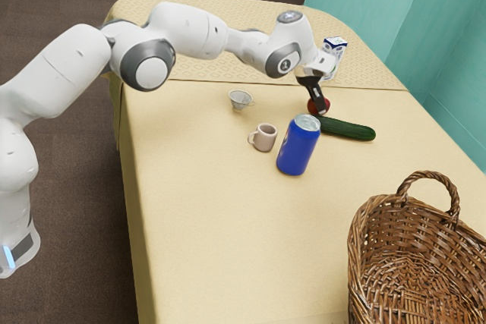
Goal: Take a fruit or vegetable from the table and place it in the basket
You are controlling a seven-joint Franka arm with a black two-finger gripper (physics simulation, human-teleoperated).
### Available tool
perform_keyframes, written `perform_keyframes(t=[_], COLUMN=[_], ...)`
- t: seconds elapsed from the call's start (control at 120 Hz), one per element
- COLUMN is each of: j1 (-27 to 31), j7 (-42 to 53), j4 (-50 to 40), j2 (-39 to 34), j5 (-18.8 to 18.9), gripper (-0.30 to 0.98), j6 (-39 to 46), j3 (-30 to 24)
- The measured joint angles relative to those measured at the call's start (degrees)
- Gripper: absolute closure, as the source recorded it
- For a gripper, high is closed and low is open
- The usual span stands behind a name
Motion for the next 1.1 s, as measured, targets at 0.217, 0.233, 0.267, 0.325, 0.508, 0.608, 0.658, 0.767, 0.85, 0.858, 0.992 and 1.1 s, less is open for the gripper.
perform_keyframes(t=[0.217, 0.233, 0.267, 0.325, 0.508, 0.608, 0.658, 0.767, 0.85, 0.858, 0.992, 1.1], j1=[-0.15, -0.28, -0.59, -1.44, -7.43, -12.30, -15.10, -24.85, -33.02, -33.59, -37.62, -41.93], j7=[-1.57, -1.66, -1.83, -2.05, -2.25, -2.36, -2.54, -3.48, -4.70, -4.82, -6.99, -8.88], j4=[3.66, 3.73, 3.78, 3.82, 3.84, 3.85, 3.85, 3.85, 3.86, 3.87, 3.99, 6.43], j2=[-3.45, -4.37, -6.82, -11.60, -22.43, -28.54, -30.64, -32.33, -32.42, -32.46, -35.09, -34.72], j5=[2.07, 2.34, 2.77, 3.69, 5.45, 6.14, 6.47, 7.52, 8.96, 9.07, 10.98, 11.99], gripper=[0.40, 0.40, 0.41, 0.40, 0.39, 0.39, 0.39, 0.39, 0.40, 0.40, 0.39, 0.39], j6=[-6.24, -7.05, -9.01, -13.35, -26.05, -32.12, -34.76, -39.02, -41.00, -41.16, -43.37, -43.32], j3=[0.97, 0.97, 0.89, 0.69, 0.55, 0.58, 0.54, 0.41, 0.31, 0.32, 0.31, -0.03])
